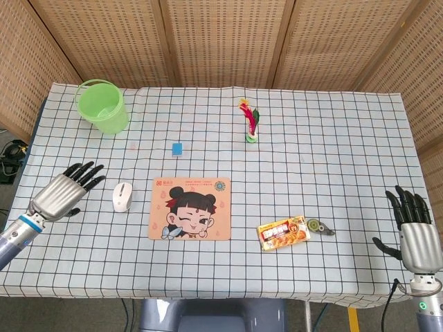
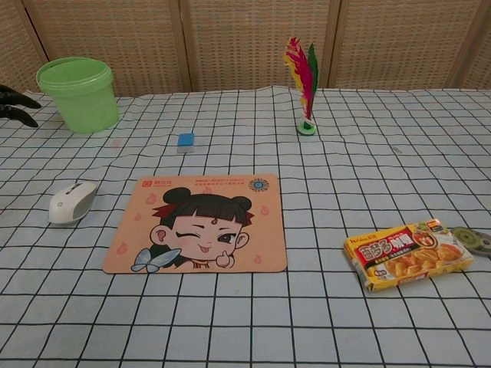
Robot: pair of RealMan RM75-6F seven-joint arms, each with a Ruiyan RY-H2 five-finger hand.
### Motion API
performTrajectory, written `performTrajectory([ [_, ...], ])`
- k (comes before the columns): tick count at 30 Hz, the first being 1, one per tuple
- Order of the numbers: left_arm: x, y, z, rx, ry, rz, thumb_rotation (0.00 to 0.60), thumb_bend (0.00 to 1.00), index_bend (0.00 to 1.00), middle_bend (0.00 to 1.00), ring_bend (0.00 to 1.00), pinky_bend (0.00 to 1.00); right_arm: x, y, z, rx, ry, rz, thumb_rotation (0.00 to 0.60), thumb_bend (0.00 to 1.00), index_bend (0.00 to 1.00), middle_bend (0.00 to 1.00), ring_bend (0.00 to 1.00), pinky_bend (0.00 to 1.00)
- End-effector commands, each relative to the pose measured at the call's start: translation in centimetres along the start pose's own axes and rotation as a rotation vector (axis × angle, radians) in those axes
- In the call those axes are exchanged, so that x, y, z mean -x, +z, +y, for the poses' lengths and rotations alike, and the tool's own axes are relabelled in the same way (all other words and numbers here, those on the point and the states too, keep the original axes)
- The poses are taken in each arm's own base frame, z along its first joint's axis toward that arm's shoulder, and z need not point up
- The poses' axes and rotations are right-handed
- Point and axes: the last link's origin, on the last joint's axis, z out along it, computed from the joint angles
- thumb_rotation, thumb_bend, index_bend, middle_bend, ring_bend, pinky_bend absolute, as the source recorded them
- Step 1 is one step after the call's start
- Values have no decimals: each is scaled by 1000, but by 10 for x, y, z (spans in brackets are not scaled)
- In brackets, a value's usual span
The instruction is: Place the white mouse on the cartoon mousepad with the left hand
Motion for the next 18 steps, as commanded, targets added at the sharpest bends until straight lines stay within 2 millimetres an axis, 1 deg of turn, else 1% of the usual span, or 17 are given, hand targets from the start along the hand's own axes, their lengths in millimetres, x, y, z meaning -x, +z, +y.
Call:
performTrajectory([
  [1, 12, 26, 5, 92, 51, -49, 600, 48, 151, 0, 0, 153, 0, 2, 3, 11, 2, 7, 600, 82, 114, 0, 0, 0],
  [3, 15, 32, 6, 101, 52, -56, 600, 48, 151, 0, 0, 152, -1, 2, 5, 16, 3, 11, 600, 82, 118, 0, 0, 0],
  [6, 21, 50, 11, 116, 52, -78, 600, 48, 154, 0, 0, 152, -3, 2, 7, 23, 6, 23, 600, 82, 122, 0, 0, 0],
  [10, 23, 70, 17, 141, 73, -90, 600, 49, 158, 0, 0, 152, -4, 3, 11, 35, 9, 29, 600, 82, 125, 0, 0, 0],
  [15, 23, 84, 25, 187, 112, -107, 600, 59, 158, 0, 0, 152, -6, 4, 16, 54, 11, 42, 600, 82, 125, 0, 0, 0],
  [18, 23, 87, 28, 210, 128, -111, 600, 64, 158, 0, 0, 152, -7, 5, 19, 62, 12, 50, 600, 81, 125, 0, 0, 0],
])
